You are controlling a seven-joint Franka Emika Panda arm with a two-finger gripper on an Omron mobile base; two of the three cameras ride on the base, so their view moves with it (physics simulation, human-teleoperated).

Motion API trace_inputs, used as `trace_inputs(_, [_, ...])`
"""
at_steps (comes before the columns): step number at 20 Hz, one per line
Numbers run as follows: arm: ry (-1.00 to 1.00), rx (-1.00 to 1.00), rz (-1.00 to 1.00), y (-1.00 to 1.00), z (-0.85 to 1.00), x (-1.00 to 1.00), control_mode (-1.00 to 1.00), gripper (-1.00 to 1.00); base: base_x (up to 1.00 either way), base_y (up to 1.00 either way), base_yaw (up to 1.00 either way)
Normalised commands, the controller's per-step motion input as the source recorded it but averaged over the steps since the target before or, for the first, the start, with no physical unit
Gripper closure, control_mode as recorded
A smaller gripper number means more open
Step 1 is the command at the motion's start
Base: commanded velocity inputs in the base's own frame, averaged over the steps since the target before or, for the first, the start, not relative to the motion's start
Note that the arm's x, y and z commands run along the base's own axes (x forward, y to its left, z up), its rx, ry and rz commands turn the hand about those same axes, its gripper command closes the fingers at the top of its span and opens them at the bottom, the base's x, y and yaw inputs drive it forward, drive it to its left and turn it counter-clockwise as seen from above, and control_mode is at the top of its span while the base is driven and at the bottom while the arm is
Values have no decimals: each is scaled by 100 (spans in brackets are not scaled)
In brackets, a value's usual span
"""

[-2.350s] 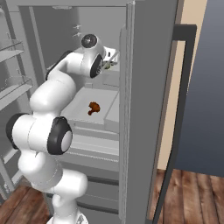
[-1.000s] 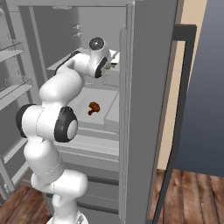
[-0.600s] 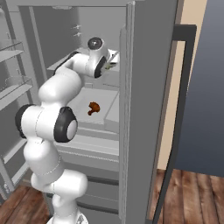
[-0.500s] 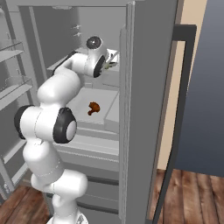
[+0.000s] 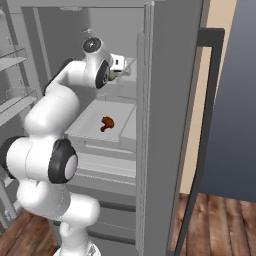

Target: Gather the carrot and cucumber from the fridge and place them on a tray on the dining counter. Then gather the chicken drumsticks from the fridge and place them on the other tray.

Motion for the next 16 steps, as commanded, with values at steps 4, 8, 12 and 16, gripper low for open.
trace_inputs(4, [0, 1, -13, 0, -3, -100, -100, 100, 0, 0, 0])
trace_inputs(8, [2, 5, -13, 0, 0, -100, -100, 100, 0, 0, 0])
trace_inputs(12, [10, 4, -7, 0, 0, -100, -100, 100, 0, 0, 0])
trace_inputs(16, [2, 1, 0, 0, -12, -100, -100, 100, 0, 0, 0])
